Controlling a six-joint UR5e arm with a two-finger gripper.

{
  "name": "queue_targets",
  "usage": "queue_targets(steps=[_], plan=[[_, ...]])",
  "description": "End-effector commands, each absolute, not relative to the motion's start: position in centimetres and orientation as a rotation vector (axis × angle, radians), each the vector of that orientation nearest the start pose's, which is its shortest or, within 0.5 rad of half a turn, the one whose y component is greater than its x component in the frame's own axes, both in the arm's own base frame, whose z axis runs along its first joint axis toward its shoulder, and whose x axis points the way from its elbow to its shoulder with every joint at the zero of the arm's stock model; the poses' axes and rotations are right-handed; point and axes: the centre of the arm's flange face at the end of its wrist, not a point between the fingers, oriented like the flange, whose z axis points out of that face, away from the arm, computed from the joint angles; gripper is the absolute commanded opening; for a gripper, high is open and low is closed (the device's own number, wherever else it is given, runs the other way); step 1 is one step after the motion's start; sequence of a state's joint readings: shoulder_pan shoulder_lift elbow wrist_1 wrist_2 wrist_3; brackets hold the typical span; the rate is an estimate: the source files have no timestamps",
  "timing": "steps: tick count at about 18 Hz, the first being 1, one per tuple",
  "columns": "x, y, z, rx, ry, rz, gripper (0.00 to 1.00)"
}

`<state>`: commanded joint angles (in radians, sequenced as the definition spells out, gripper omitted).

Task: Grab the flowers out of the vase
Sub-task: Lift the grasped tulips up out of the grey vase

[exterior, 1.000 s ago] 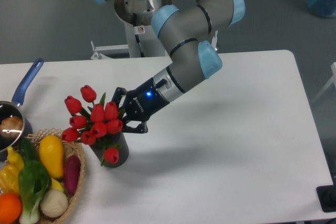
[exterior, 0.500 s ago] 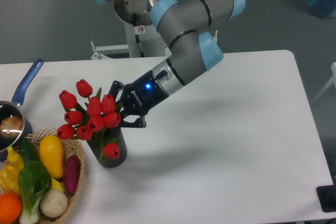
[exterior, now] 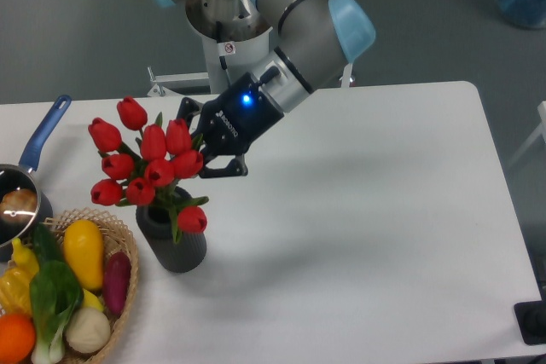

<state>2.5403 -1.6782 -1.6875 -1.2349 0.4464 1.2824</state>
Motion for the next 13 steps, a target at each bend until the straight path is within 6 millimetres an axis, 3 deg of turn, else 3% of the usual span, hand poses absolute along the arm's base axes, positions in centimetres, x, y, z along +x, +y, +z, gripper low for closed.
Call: queue_targets(steps=[7,13], plan=[[-30.0,47.6,51.8,-1.966,0.453,-0.343,0.0],[-29.5,47.1,54.9,-1.917,0.454,-0.322,0.0]])
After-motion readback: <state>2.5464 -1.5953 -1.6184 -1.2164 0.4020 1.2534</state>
